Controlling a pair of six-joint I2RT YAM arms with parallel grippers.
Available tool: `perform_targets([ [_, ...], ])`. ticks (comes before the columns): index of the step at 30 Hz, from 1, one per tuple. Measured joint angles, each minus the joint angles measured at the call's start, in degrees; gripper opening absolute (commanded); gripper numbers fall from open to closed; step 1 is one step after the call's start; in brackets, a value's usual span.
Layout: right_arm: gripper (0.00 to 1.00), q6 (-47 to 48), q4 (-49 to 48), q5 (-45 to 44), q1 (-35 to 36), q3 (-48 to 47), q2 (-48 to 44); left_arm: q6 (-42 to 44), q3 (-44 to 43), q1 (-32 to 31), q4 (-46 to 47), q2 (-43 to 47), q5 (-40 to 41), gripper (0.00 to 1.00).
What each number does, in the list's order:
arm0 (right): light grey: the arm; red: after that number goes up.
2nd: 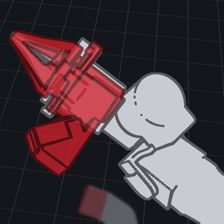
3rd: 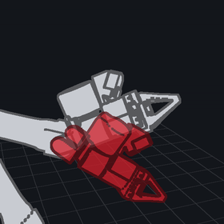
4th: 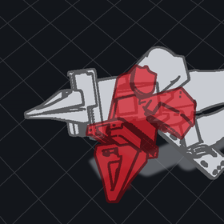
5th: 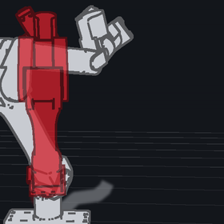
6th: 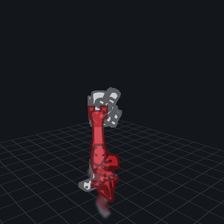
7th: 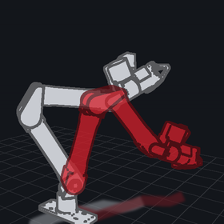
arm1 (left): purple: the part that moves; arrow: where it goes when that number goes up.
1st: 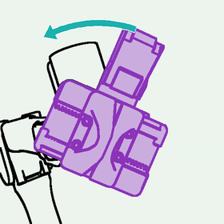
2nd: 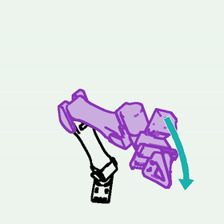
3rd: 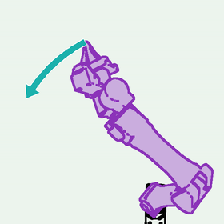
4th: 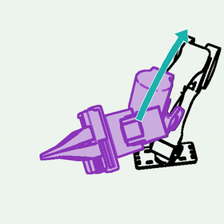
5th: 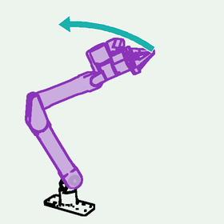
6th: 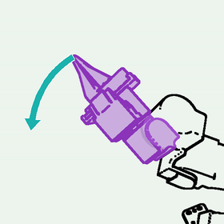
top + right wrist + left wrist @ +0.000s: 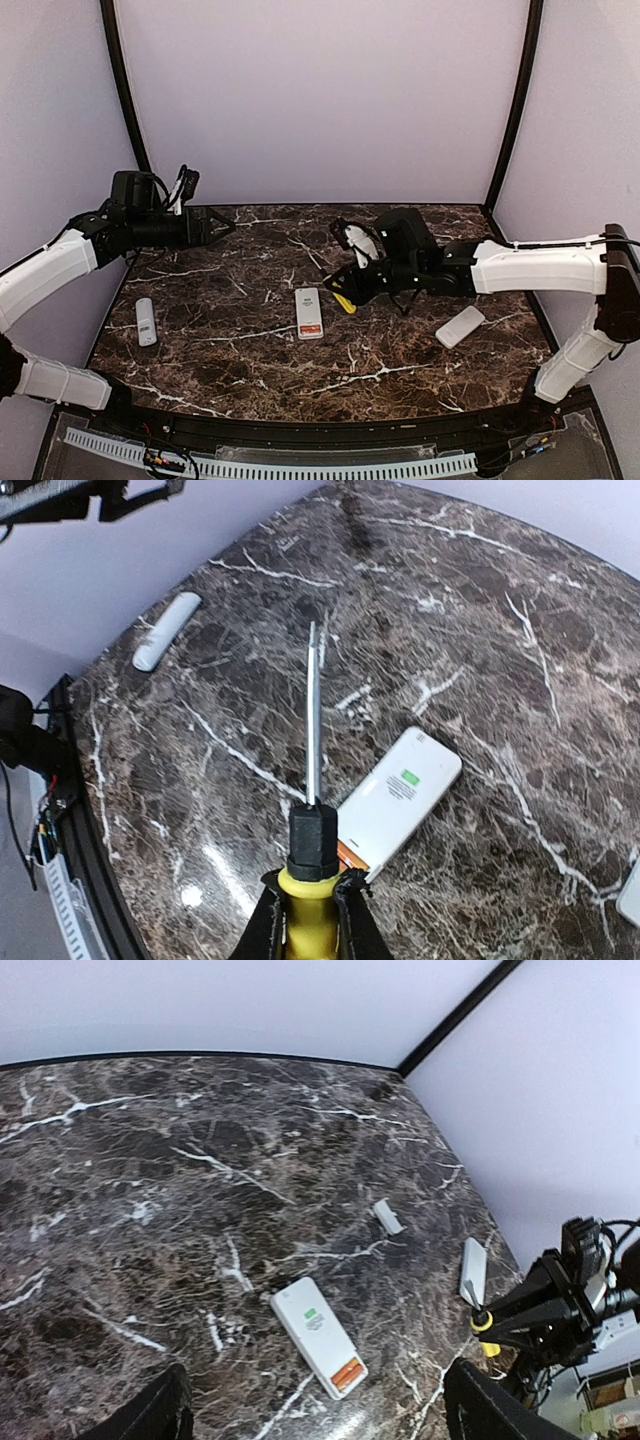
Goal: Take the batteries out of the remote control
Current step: Pick up the screwdriver from the center of the board, then pass from the right arm to the left
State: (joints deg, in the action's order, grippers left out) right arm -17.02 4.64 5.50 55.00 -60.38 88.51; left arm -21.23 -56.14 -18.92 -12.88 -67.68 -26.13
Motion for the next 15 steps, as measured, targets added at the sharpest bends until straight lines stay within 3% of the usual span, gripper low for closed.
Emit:
perform_targets([
  [15,0.0,-1.1,-4.3,23.8,-1.2,-8.7,-0.6,-6.9,1.8,-10.5,12.3,-0.3,-16.1,0.9],
])
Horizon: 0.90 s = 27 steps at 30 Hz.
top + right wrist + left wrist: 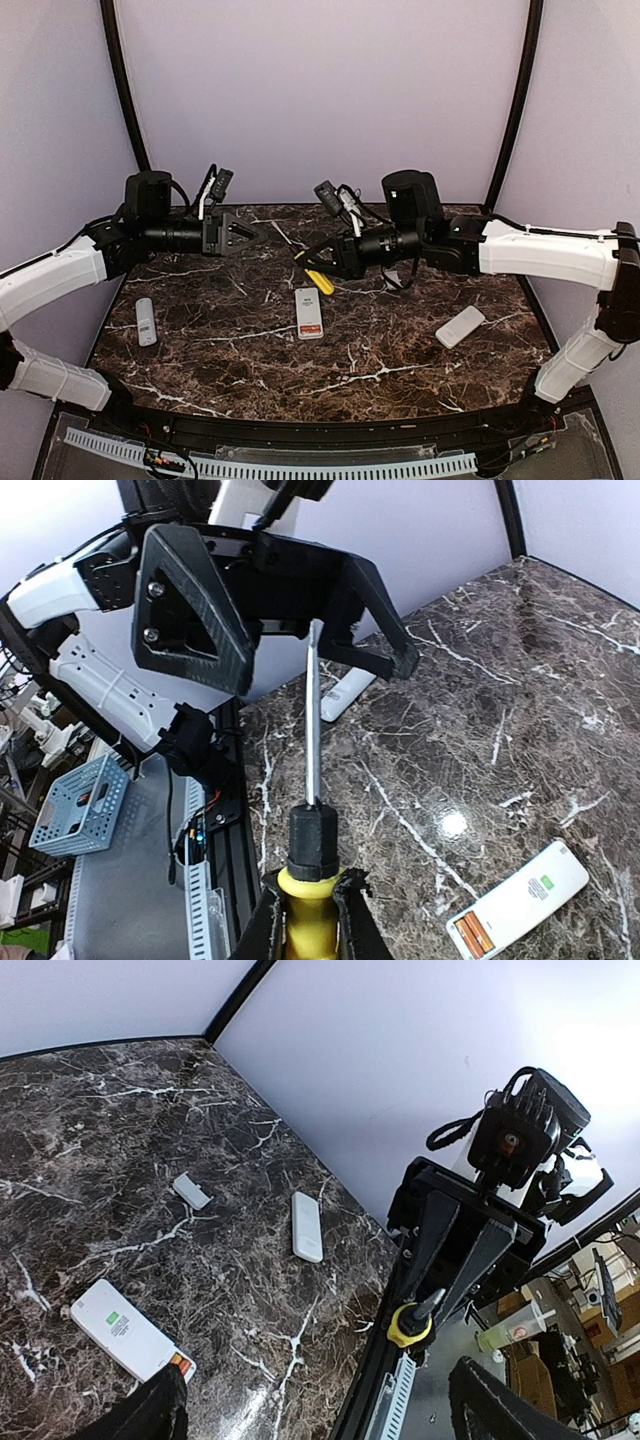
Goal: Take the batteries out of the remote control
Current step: Pass from the right arm to the left
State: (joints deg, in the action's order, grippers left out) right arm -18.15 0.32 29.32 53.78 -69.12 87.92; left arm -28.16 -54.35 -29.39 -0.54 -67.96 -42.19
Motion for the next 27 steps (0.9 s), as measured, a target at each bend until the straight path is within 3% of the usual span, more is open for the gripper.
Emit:
perform_targets([
  [5,0.0,-0.4,-0.5,3.8,0.0,-0.9,0.6,-0.6,0.0,-2.4,1.4,-1.6,-1.0,0.87],
  [19,0.0,-0.6,-0.2,6.0,0.0,-1.2,1.6,-5.5,0.0,-3.7,9.2,-2.8,-5.0,0.28],
  [27,0.0,-0.6,0.0,6.8,0.0,-1.8,2.4,-7.0,0.0,-3.8,11.8,-3.7,-6.2,0.14],
])
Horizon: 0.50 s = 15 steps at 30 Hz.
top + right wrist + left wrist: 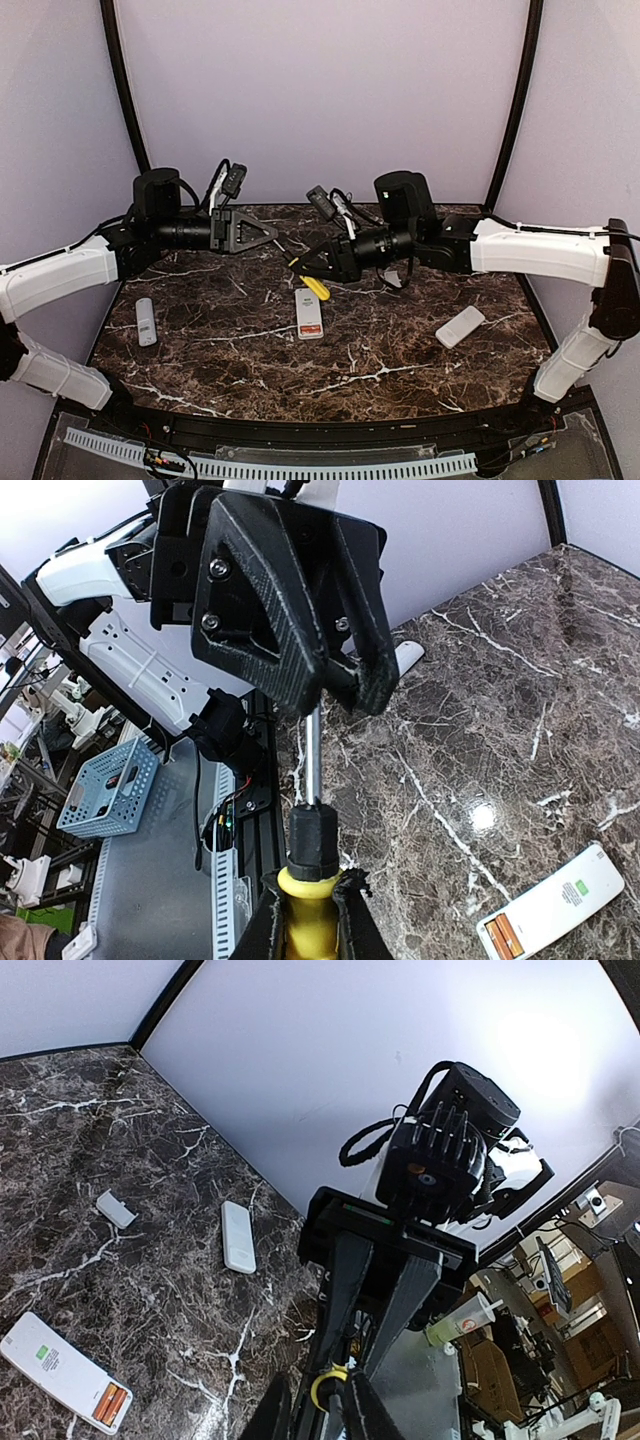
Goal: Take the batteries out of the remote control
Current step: Pass from the right arm to the left
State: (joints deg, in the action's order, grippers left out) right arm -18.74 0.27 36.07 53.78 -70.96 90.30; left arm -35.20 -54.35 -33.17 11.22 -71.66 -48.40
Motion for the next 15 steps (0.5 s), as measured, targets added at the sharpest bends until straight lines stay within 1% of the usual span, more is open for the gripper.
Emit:
perform_targets([
  [1,0.0,0.0,0.1,0.1,0.0,-0.1,0.1,-0.1,0.0,0.0,0.0,-0.1,-0.2,0.13],
  [2,0.0,0.0,0.1,0.1,0.0,-0.1,0.2,-0.2,0.0,0.0,0.2,-0.2,-0.2,0.09],
  [6,0.0,0.0,0.3,0.1,0.0,-0.5,0.5,-0.5,0.0,0.0,0.9,-0.3,-0.7,0.03],
  [9,0.0,0.0,0.3,0.0,0.0,-0.5,0.6,-0.6,0.0,0.0,1.0,-0.3,-0.9,0.03],
  [15,0.0,0.0,0.3,0.0,0.0,-0.5,0.6,-0.6,0.0,0.0,1.0,-0.3,-0.9,0.07],
])
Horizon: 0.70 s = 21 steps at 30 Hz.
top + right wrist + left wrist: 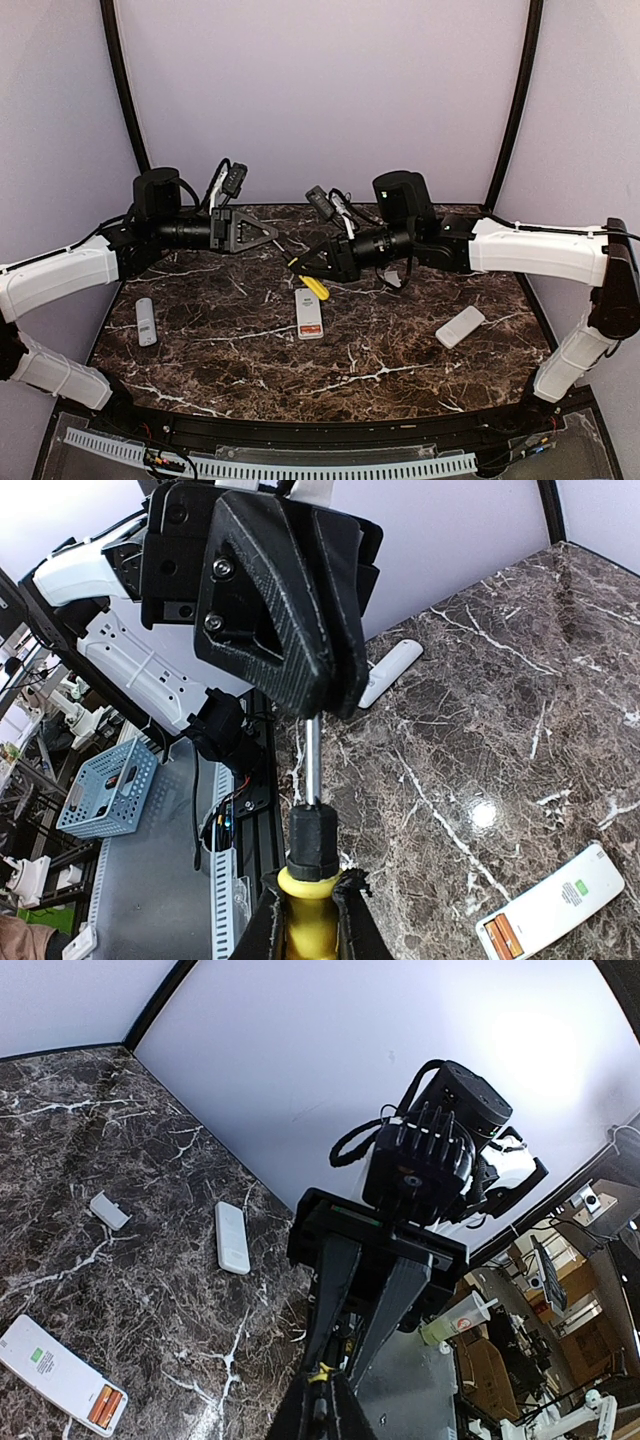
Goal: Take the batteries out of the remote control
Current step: Pass from the right arm to the left
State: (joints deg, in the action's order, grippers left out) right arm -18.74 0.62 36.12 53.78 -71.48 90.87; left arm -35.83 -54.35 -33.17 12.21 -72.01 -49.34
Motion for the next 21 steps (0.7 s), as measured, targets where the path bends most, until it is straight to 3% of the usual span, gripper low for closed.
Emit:
perform_targets([
  [7,0.0,0.0,0.0,0.0,0.0,0.0,0.0,-0.1,0.0,0.0,0.0,-0.2,0.0,0.12],
  [11,0.0,0.0,0.0,-0.1,0.0,0.0,0.0,-0.3,0.0,0.0,0.0,-0.3,-0.1,0.01],
  [19,0.0,-0.2,0.1,-0.4,-0.1,0.0,0.0,-0.4,0.0,0.0,0.1,-0.3,-0.6,0.0],
  [20,0.08,-0.3,0.1,-0.5,-0.1,0.0,0.0,-0.4,0.0,0.0,0.1,-0.3,-0.6,0.0],
  [21,0.26,-0.3,0.0,-0.6,-0.1,0.0,0.0,-0.5,0.0,0.0,0.1,-0.3,-0.5,0.0],
])
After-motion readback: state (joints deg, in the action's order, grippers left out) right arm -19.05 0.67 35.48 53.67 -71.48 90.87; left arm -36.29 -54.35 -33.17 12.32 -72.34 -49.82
